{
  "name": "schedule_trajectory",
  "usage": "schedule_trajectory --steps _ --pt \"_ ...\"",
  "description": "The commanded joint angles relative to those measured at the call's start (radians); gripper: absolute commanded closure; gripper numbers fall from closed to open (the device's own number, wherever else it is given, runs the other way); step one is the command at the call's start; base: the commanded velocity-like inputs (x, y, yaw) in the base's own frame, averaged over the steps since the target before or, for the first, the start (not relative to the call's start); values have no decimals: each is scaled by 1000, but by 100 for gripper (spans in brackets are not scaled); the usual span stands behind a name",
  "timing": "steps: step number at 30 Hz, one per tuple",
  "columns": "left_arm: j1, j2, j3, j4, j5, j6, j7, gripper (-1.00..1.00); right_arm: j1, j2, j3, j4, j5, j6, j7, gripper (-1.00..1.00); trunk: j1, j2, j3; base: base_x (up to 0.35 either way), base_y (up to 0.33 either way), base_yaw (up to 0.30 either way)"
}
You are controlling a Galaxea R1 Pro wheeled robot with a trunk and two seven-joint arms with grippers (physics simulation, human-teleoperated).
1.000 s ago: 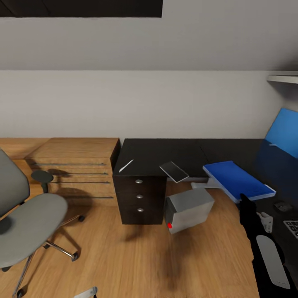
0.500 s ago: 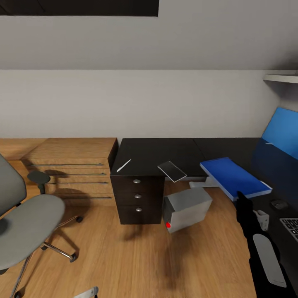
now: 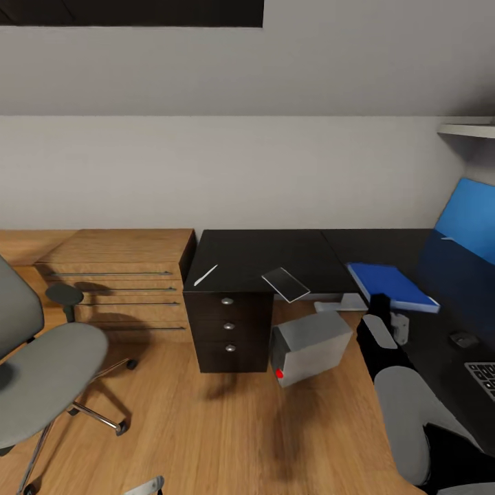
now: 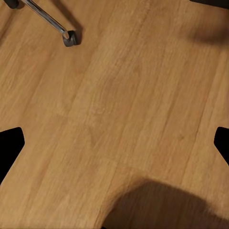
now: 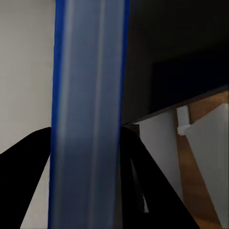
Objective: In the bedroom, organize the workspace by keeping the computer under the desk, ensuring the monitor is on the desk, placing the keyboard on the desk next to the monitor, placing the mouse on the desk next to the keyboard, moving the folder from the swivel chair onto the desk next to the mouse, stacking the notebook on top of the folder with the pen on top of the notebook, and positioning the swivel chair next to the desk.
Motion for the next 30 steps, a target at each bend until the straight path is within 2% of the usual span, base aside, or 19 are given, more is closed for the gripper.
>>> schedule_trajectory --steps 1,8,14,30 --pt "-1 0 -9 0 7 -3 6 -100 -3 1 1 7 -3 -10 -1 100 0 -1 -1 0 0 0" --pt "-1 1 -8 0 9 -3 6 -100 -9 14 -3 35 0 -31 26 100 0 -1 -1 0 0 0" --pt "-1 1 -10 0 8 -3 6 -100 -4 14 -3 40 2 -38 154 100 0 -1 -1 2 0 0" --pt "-1 -1 -10 1 7 1 6 -100 1 1 -2 90 4 -38 169 100 0 -1 -1 239 -120 0"
